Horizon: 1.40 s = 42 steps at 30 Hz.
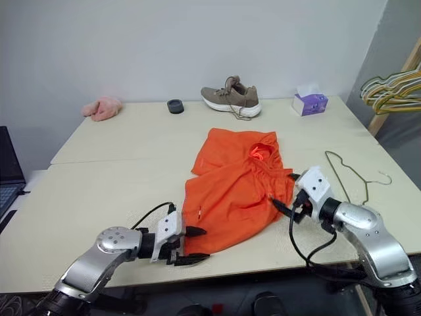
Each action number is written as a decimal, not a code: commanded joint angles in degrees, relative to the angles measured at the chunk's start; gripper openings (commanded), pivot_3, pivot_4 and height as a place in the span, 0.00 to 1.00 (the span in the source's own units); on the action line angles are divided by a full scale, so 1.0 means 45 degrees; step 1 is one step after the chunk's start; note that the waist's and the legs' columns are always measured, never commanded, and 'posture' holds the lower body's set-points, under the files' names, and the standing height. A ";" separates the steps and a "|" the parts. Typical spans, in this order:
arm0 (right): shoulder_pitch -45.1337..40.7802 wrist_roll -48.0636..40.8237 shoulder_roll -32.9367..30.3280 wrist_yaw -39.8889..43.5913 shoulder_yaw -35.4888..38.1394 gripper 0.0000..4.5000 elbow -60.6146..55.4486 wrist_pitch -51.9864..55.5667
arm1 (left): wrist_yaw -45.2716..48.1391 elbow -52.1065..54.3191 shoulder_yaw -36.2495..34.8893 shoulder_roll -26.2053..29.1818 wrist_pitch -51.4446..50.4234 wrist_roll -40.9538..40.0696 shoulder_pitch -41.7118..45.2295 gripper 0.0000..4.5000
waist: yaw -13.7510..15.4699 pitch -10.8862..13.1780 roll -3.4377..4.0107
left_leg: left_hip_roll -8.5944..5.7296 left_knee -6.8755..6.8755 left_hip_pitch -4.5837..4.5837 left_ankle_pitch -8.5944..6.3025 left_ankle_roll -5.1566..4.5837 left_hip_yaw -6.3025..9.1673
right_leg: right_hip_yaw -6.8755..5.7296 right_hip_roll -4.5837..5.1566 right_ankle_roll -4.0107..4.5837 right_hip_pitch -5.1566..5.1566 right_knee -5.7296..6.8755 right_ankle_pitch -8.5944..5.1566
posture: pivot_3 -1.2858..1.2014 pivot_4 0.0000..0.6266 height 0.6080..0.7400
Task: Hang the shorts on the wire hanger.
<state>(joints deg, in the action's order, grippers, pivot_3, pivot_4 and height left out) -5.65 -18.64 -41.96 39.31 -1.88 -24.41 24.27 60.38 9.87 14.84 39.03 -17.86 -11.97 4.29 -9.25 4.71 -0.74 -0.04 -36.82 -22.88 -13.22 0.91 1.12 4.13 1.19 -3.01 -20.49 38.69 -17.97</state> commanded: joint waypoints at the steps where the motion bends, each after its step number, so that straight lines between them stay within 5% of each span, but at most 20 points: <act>1: 0.0169 0.1281 -0.0884 0.1071 -0.0452 1.00 -0.0245 -0.1883 | -0.0182 -0.0261 0.0235 -0.0070 0.0543 0.0617 0.0429 0.77 | 0.0014 0.0001 -0.0001 | 0.0000 -0.0002 0.0001 0.0000 0.0000 0.0001 | -0.0001 0.0001 0.0000 0.0002 -0.0001 0.0000 | 0.44 0.08 1.00; 4: 0.0259 0.2477 -0.1629 0.1685 -0.0863 1.00 0.0369 -0.3389 | -0.0193 -0.0454 0.0224 -0.0017 0.0854 0.0861 0.0568 0.64 | 0.0008 0.0003 -0.0006 | 0.0000 -0.0003 0.0005 0.0000 0.0000 -0.0002 | -0.0001 0.0002 -0.0001 0.0003 0.0000 0.0000 | 0.44 0.07 1.00; 9: -0.0693 0.4946 -0.2750 0.2190 -0.1628 1.00 0.2408 -0.6363 | -0.0322 -0.0708 -0.0191 0.0151 0.1151 0.0966 0.0704 0.28 | -0.0024 0.0011 -0.0018 | -0.0001 -0.0012 0.0019 0.0001 0.0000 -0.0025 | -0.0005 0.0006 -0.0003 0.0010 0.0003 0.0003 | 0.44 0.07 1.00; 13: -0.2912 0.7483 -0.3194 0.2196 -0.2816 1.00 0.4818 -0.9613 | -0.0373 -0.0771 -0.0737 0.0422 0.1215 0.0814 0.0772 0.00 | -0.0116 0.0019 -0.0019 | 0.0002 -0.0021 0.0035 0.0001 0.0000 -0.0037 | 0.0001 0.0005 -0.0005 0.0011 0.0024 0.0005 | 0.44 0.06 1.00; 19: -0.5206 0.9459 -0.2473 0.2041 -0.4279 1.00 0.7115 -1.2401 | -0.0455 -0.0649 -0.1313 0.0648 0.1190 0.0694 0.0543 0.00 | -0.0097 0.0021 -0.0022 | 0.0012 -0.0016 0.0039 0.0000 0.0002 -0.0029 | -0.0001 0.0006 0.0008 0.0008 0.0043 0.0008 | 0.45 0.05 1.00; 28: -0.7040 1.2142 -0.0855 0.1089 -0.5557 1.00 0.9479 -1.3093 | -0.0589 -0.0209 -0.1684 0.0793 0.1017 0.0590 0.0203 0.00 | -0.0076 0.0021 -0.0023 | 0.0002 -0.0026 0.0030 -0.0003 0.0009 -0.0008 | -0.0003 0.0020 0.0060 0.0008 0.0065 0.0040 | 0.46 0.05 1.00; 31: -0.7337 1.2102 -0.0633 0.0802 -0.5211 0.86 0.9791 -1.2712 | -0.0609 -0.0222 -0.1822 0.0893 0.1067 0.0590 0.0134 0.00 | -0.0060 0.0021 -0.0023 | 0.0002 -0.0034 0.0043 -0.0002 0.0010 0.0007 | -0.0005 0.0020 0.0062 0.0027 0.0068 0.0041 | 0.46 0.05 1.00; 39: -0.8743 1.2096 -0.0286 -0.0957 -0.4402 0.21 1.0964 -1.2054 | -0.0647 -0.1347 -0.2102 0.0901 0.1765 0.0808 0.0777 0.00 | -0.0089 0.0021 -0.0021 | 0.0000 -0.0036 0.0052 -0.0002 0.0010 0.0023 | -0.0007 0.0022 0.0063 0.0041 0.0069 0.0042 | 0.46 0.06 1.00; 42: -0.8632 1.1814 -0.1017 0.0118 -0.4380 0.00 1.1023 -1.1695 | -0.0580 -0.1652 -0.2058 0.0985 0.2127 0.0974 0.1004 0.00 | -0.0083 0.0019 -0.0022 | -0.0002 -0.0036 0.0051 -0.0002 0.0011 0.0029 | -0.0011 0.0021 0.0064 0.0042 0.0070 0.0042 | 0.45 0.06 1.00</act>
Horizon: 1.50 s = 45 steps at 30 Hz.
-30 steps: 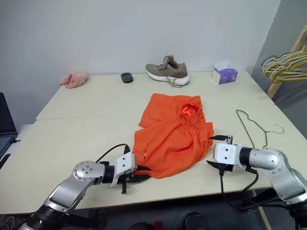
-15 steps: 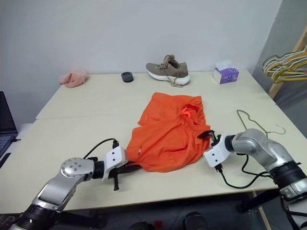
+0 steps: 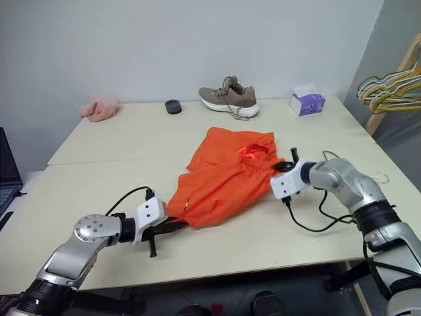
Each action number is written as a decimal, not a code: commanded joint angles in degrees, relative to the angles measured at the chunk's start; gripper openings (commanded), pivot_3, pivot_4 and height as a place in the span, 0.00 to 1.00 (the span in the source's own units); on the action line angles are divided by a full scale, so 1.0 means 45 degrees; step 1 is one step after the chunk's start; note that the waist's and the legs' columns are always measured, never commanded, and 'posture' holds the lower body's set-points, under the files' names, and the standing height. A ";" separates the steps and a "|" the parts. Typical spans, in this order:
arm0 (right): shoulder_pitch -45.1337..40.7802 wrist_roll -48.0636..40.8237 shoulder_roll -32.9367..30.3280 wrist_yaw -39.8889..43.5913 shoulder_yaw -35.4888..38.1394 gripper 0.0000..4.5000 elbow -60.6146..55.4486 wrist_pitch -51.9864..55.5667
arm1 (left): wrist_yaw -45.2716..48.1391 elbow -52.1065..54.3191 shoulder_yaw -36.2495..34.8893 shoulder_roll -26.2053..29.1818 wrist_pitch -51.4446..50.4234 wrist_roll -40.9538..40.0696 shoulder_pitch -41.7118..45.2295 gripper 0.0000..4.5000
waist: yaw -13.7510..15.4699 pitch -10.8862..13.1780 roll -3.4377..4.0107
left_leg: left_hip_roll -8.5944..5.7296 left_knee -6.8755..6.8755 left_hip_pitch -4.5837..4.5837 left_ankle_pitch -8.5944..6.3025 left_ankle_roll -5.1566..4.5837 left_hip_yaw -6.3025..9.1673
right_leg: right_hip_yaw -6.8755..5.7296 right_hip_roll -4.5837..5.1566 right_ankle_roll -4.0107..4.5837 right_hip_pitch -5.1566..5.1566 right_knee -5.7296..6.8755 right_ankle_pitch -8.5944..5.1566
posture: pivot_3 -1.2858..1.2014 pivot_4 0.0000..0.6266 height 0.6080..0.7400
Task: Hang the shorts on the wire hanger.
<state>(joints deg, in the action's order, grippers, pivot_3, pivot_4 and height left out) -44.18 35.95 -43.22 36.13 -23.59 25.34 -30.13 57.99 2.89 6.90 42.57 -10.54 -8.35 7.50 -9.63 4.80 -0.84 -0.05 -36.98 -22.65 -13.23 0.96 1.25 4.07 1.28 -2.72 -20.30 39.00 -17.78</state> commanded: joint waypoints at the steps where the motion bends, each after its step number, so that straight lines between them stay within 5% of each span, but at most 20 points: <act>1: 0.0152 -0.0514 -0.1059 0.1456 0.0424 0.00 -0.0202 0.0558 | -0.0016 -0.0153 -0.0274 0.0238 0.0596 0.0221 0.0328 0.00 | 0.0039 -0.0003 -0.0004 | -0.0001 0.0001 -0.0001 0.0000 0.0000 0.0001 | -0.0001 0.0001 0.0000 0.0001 -0.0002 0.0000 | 0.45 0.06 1.00; 9: 0.4521 -0.5152 -0.2797 0.6999 0.1190 0.00 -0.6832 0.5439 | 0.0873 0.0808 -0.0212 0.1139 0.0234 0.0029 -0.0132 0.00 | 0.0135 0.0001 0.0003 | -0.0014 0.0016 -0.0037 -0.0009 0.0001 0.0043 | -0.0043 0.0072 -0.0010 -0.0011 -0.0009 -0.0012 | 0.45 0.07 1.00; 16: 0.5065 -0.7024 -0.2693 0.8261 0.1493 0.00 -0.9363 0.8911 | 0.1253 0.1069 -0.0581 0.1788 -0.0118 -0.0229 -0.0089 0.00 | -0.0002 0.0029 -0.0012 | 0.0008 -0.0008 0.0081 -0.0003 0.0003 0.0027 | -0.0027 0.0045 -0.0046 0.0063 -0.0003 -0.0034 | 0.45 0.07 1.00; 22: 0.4274 -0.3494 -0.3000 0.5760 0.0613 0.00 -0.6168 0.5042 | 0.1521 0.1112 -0.0534 0.2131 0.0367 -0.0100 -0.0895 0.00 | 0.0050 0.0059 -0.0058 | 0.0007 0.0003 0.0171 -0.0004 0.0005 -0.0024 | -0.0005 0.0085 0.0008 0.0064 -0.0013 -0.0065 | 0.45 0.08 1.00; 26: 0.1836 -0.2593 -0.1866 0.3831 0.0434 0.00 -0.3025 0.3448 | 0.1252 0.0743 -0.0723 0.1959 0.0504 -0.0190 -0.0640 0.00 | 0.0003 0.0103 -0.0048 | 0.0008 0.0015 0.0143 -0.0005 0.0006 -0.0055 | 0.0001 0.0077 0.0038 0.0051 0.0007 -0.0023 | 0.45 0.08 1.00; 30: 0.1927 -0.4518 -0.2264 0.6073 0.0339 0.00 -0.3487 0.2398 | 0.1620 0.1107 -0.0703 0.2170 0.0346 -0.0515 -0.1104 0.00 | 0.0041 0.0104 -0.0050 | 0.0010 0.0027 0.0117 -0.0010 0.0006 -0.0055 | -0.0003 0.0055 0.0022 0.0057 0.0002 -0.0011 | 0.46 0.08 1.00; 35: 0.4431 -0.6886 -0.3600 0.8209 0.0442 0.00 -0.6415 0.2523 | 0.2698 0.2278 -0.0510 0.2696 -0.0570 -0.1497 -0.2450 0.00 | 0.0267 0.0104 -0.0049 | 0.0017 0.0014 -0.0029 -0.0058 0.0032 0.0020 | -0.0032 0.0066 -0.0028 -0.0016 -0.0015 -0.0058 | 0.46 0.09 1.00; 45: 0.6290 -0.6163 -0.4982 0.8363 0.0685 0.00 -0.7043 0.1441 | 0.4199 0.3407 -0.0177 0.3668 -0.1355 -0.2198 -0.3927 0.00 | 0.0340 0.0218 -0.0031 | 0.0034 0.0002 0.0186 -0.0055 0.0033 -0.0015 | -0.0019 0.0066 0.0109 0.0086 -0.0005 -0.0164 | 0.45 0.10 1.00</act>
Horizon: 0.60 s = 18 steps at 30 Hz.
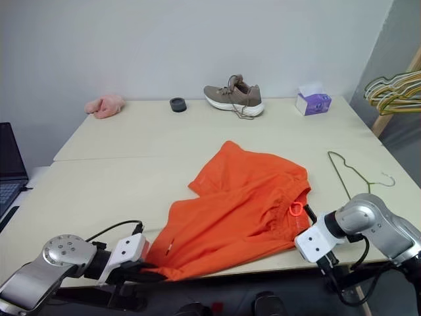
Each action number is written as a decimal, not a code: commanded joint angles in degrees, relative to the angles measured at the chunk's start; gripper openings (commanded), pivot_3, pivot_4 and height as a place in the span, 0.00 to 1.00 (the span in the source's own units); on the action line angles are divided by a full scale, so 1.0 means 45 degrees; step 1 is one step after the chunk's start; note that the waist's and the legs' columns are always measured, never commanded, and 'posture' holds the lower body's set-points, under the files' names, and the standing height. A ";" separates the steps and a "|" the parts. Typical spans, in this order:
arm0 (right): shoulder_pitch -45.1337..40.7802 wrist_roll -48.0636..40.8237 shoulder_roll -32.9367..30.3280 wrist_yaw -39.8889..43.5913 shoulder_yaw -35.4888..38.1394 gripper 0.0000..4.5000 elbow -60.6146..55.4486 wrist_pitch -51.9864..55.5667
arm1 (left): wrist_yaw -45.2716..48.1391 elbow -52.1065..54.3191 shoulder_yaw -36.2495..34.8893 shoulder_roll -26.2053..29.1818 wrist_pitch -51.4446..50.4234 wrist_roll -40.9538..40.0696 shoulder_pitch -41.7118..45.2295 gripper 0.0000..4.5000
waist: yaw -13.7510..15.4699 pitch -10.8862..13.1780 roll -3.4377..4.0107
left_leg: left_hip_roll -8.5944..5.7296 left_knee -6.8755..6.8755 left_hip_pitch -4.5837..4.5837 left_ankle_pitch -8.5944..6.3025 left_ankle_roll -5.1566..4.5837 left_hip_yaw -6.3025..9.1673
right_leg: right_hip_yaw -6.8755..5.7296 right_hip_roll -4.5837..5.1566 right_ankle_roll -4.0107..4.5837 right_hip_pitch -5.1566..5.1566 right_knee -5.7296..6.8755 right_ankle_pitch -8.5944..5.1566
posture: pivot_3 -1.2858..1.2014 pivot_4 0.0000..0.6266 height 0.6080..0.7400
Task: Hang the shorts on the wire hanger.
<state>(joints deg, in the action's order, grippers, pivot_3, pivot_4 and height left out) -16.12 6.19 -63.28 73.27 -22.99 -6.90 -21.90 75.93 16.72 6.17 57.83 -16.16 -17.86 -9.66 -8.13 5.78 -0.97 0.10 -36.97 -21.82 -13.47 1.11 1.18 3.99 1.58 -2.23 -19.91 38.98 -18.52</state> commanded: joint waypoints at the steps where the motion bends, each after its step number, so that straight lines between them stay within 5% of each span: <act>1: 0.0049 0.0538 -0.0580 0.0086 0.0545 0.00 0.0208 -0.0500 | 0.0185 0.0419 0.0018 0.0236 -0.0186 -0.0131 -0.0143 0.00 | 0.0009 0.0000 -0.0001 | 0.0003 -0.0001 0.0014 0.0000 0.0000 -0.0005 | 0.0002 0.0000 0.0003 0.0011 0.0000 -0.0001 | 0.45 0.10 1.00; 9: 0.0239 0.0085 -0.0708 0.0605 0.0623 0.00 -0.0244 0.0349 | -0.0364 0.1668 -0.0177 -0.0046 -0.1789 -0.1183 0.0059 0.00 | 0.0012 -0.0001 -0.0002 | 0.0046 0.0002 -0.0005 -0.0002 0.0005 -0.0024 | 0.0005 -0.0044 -0.0044 -0.0007 0.0000 0.0059 | 0.45 0.09 1.00; 18: 0.0614 -0.3582 -0.0660 0.1580 0.1991 0.70 -0.2186 0.5019 | -0.0888 0.2244 -0.0926 -0.0483 -0.3420 -0.3046 0.0603 0.63 | -0.0021 -0.0001 0.0000 | 0.0091 0.0004 -0.0009 -0.0003 0.0007 -0.0023 | 0.0006 -0.0091 -0.0051 0.0042 0.0006 0.0054 | 0.45 0.08 1.00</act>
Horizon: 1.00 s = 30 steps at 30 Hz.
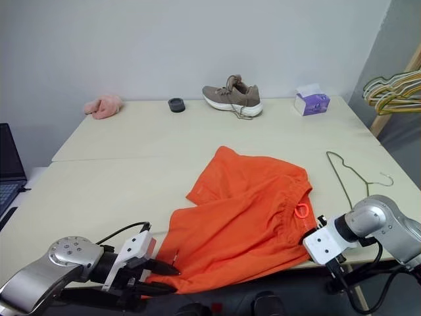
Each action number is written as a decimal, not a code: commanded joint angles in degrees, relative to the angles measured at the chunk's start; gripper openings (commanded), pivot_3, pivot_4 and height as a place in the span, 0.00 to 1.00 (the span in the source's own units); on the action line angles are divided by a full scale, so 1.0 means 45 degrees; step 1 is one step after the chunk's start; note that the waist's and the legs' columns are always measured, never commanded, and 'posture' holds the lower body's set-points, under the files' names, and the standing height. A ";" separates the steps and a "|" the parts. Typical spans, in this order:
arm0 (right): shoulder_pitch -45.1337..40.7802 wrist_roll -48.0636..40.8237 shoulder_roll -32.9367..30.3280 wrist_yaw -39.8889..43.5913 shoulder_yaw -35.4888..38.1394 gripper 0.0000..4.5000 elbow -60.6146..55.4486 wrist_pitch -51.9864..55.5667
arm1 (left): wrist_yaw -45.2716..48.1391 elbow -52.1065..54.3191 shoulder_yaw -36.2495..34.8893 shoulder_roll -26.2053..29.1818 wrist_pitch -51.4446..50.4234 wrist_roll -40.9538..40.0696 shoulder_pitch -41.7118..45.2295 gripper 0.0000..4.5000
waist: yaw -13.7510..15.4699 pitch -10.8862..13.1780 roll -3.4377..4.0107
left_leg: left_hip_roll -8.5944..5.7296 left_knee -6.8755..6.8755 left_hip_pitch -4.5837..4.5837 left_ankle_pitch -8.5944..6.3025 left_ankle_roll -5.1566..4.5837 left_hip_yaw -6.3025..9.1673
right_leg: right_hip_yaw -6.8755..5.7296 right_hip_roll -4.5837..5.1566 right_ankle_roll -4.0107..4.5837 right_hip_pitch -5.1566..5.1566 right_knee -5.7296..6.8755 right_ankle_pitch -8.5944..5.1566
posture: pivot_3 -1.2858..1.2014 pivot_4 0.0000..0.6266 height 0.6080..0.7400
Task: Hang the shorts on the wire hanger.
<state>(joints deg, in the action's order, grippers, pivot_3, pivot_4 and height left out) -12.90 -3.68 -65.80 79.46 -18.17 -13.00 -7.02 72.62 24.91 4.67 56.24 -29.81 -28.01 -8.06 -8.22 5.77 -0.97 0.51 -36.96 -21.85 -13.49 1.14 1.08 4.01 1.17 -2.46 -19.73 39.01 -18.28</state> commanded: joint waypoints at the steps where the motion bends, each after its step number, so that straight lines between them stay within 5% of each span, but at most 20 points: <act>1: -0.0107 -0.1593 -0.0106 0.0220 0.1069 0.78 -0.0947 0.2109 | -0.0184 0.0458 -0.0681 -0.0165 -0.0510 -0.0961 0.0276 0.70 | 0.0003 0.0000 -0.0001 | 0.0001 -0.0001 -0.0001 0.0000 0.0000 0.0001 | -0.0002 0.0000 0.0000 0.0000 0.0000 0.0000 | 0.45 0.08 1.00; 4: -0.0055 -0.3095 -0.0014 -0.0034 0.2041 1.00 -0.1288 0.4258 | -0.0345 0.0481 -0.1065 -0.0304 -0.0816 -0.1516 0.0363 0.91 | 0.0013 0.0000 -0.0002 | 0.0000 -0.0004 0.0001 0.0000 0.0001 0.0001 | -0.0002 0.0000 0.0000 -0.0004 -0.0003 0.0000 | 0.44 0.08 1.00; 9: -0.0576 -0.5469 0.0651 -0.1587 0.4178 1.00 -0.0835 0.7962 | -0.0625 0.0046 -0.1561 -0.0625 -0.1037 -0.2054 0.0962 0.91 | 0.0024 0.0004 -0.0015 | -0.0003 -0.0003 -0.0005 -0.0001 0.0002 -0.0001 | 0.0001 0.0001 0.0000 -0.0004 -0.0005 -0.0001 | 0.44 0.08 1.00; 18: -0.4388 -0.3651 0.4489 -0.8161 0.4431 1.00 0.3621 1.1769 | -0.0588 -0.1076 -0.1590 -0.1333 -0.0845 -0.2095 0.2556 0.91 | -0.0330 -0.0002 -0.0025 | -0.0005 -0.0005 -0.0053 0.0003 0.0007 -0.0051 | 0.0031 -0.0027 -0.0018 -0.0066 -0.0004 0.0032 | 0.44 0.08 1.00; 30: -0.7384 -0.2275 0.6235 -0.7884 0.3233 1.00 1.0241 1.2320 | -0.0629 -0.1102 -0.1902 -0.1515 -0.0272 -0.2061 0.3398 0.91 | -0.0672 0.0001 -0.0018 | -0.0015 0.0007 -0.0237 0.0001 0.0007 -0.0015 | 0.0019 -0.0035 0.0019 -0.0210 -0.0005 0.0075 | 0.45 0.07 1.00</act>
<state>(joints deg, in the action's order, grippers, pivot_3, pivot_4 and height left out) -44.30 -14.53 -37.74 42.80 -3.62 31.90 48.41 70.39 18.02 -2.39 49.56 -30.95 -36.36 6.59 -11.25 5.77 -1.05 0.44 -36.94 -22.90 -13.48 1.17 1.01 4.08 1.00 -2.38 -20.64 39.00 -17.94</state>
